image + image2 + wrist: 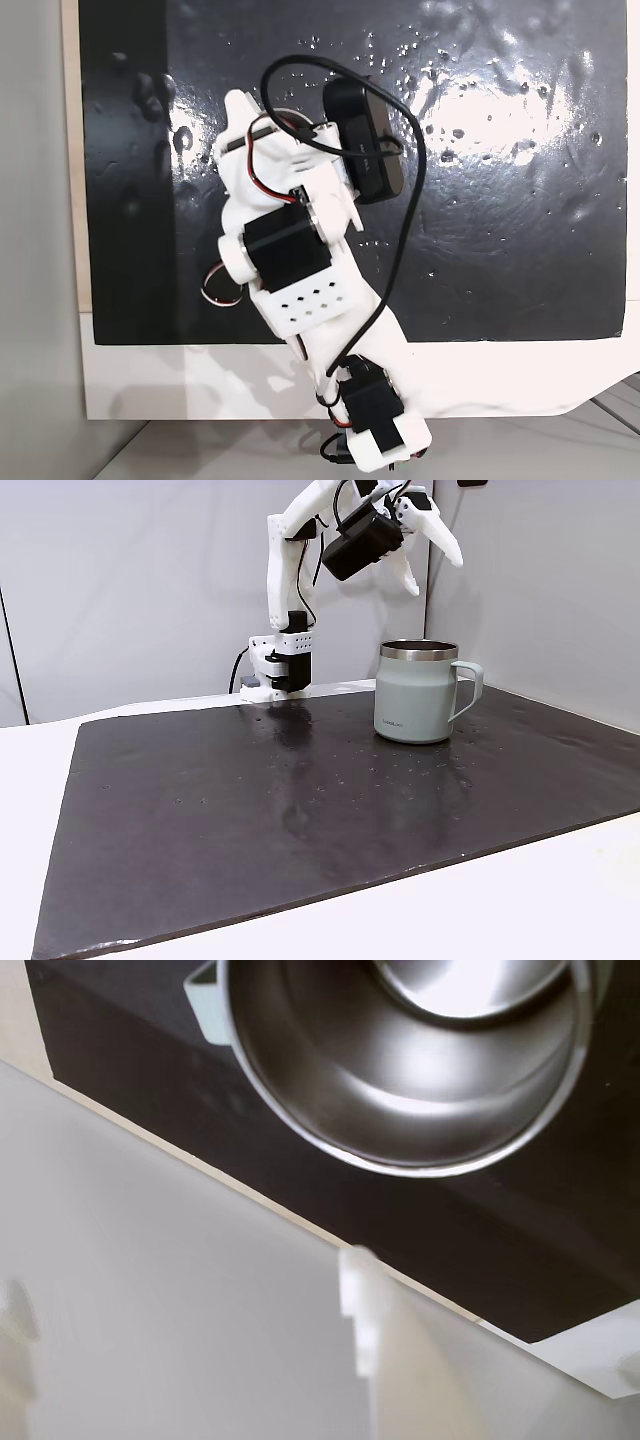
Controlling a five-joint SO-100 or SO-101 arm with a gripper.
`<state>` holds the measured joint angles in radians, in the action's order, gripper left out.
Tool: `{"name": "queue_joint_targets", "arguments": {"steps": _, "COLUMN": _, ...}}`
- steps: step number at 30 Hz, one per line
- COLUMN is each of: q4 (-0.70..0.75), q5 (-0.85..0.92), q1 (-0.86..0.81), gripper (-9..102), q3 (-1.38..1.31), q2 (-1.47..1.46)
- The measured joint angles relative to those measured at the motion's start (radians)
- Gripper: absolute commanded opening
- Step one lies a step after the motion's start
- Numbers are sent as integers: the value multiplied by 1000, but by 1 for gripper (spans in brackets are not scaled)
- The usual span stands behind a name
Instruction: Grasp a pengrip and put it in the cup.
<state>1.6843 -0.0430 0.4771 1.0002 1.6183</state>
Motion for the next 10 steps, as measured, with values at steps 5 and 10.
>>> {"name": "queue_joint_targets", "arguments": {"steps": 5, "q4": 0, "q5": 3, "q1": -6, "gripper": 31, "q3": 23, "q2": 31}}
{"name": "queue_joint_targets", "arguments": {"steps": 10, "q4": 0, "q5": 14, "q1": -3, "gripper": 31, "q3": 41, "q2": 35}}
